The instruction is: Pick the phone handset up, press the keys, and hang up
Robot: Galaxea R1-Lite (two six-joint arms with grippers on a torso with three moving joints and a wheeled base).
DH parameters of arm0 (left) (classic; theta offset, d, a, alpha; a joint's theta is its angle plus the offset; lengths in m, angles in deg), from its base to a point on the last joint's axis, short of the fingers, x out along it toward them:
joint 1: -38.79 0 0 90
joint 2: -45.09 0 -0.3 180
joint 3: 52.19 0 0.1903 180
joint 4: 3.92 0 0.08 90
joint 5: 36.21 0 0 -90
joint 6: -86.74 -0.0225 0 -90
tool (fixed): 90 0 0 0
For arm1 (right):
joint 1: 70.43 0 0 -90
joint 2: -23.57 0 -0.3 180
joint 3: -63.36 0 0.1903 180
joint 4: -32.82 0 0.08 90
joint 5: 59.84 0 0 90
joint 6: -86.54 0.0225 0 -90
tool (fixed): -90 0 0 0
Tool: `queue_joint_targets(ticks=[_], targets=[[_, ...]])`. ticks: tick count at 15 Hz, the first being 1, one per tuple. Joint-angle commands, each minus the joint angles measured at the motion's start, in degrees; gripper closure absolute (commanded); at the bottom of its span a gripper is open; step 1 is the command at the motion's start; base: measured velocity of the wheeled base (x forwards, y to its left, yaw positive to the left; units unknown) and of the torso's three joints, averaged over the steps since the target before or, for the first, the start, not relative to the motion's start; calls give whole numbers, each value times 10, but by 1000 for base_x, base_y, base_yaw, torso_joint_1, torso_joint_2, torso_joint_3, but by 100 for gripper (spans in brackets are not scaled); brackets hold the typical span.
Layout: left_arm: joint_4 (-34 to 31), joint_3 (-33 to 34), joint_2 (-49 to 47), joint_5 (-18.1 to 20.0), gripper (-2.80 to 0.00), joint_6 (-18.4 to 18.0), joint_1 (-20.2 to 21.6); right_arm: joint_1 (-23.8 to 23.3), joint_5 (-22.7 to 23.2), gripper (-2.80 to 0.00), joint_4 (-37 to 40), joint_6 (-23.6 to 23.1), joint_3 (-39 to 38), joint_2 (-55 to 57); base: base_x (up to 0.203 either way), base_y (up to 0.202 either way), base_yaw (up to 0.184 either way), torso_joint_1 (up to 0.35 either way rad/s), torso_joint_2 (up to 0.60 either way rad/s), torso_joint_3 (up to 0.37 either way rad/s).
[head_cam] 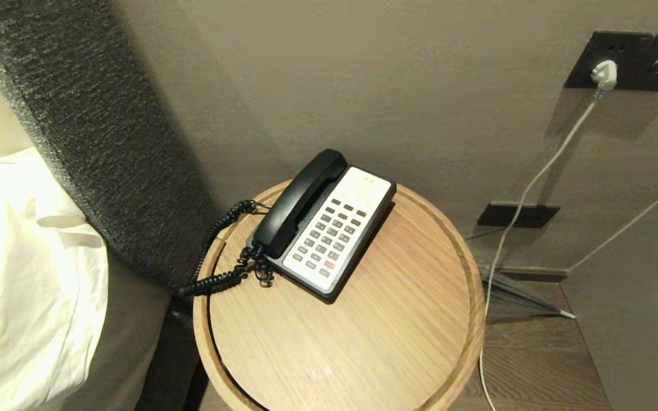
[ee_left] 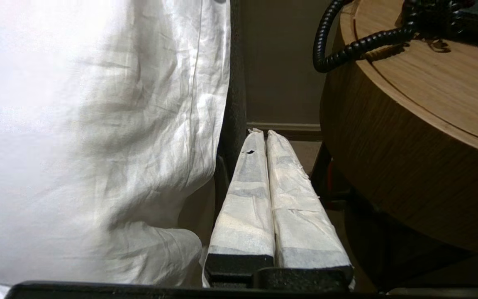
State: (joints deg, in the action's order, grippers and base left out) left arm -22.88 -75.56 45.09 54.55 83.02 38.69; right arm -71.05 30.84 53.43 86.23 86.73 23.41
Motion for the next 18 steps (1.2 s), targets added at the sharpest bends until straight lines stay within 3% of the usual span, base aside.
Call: queue_joint_targets(ticks=[1, 18], targets=[[0, 19, 0, 0, 0, -1, 0, 0, 0, 0, -1, 0, -11, 1, 0, 0, 0, 2, 6, 207], [2, 20, 0, -2, 0, 13, 0, 0, 0, 0, -1, 0, -11, 1, 0, 0, 0, 2, 2, 202]])
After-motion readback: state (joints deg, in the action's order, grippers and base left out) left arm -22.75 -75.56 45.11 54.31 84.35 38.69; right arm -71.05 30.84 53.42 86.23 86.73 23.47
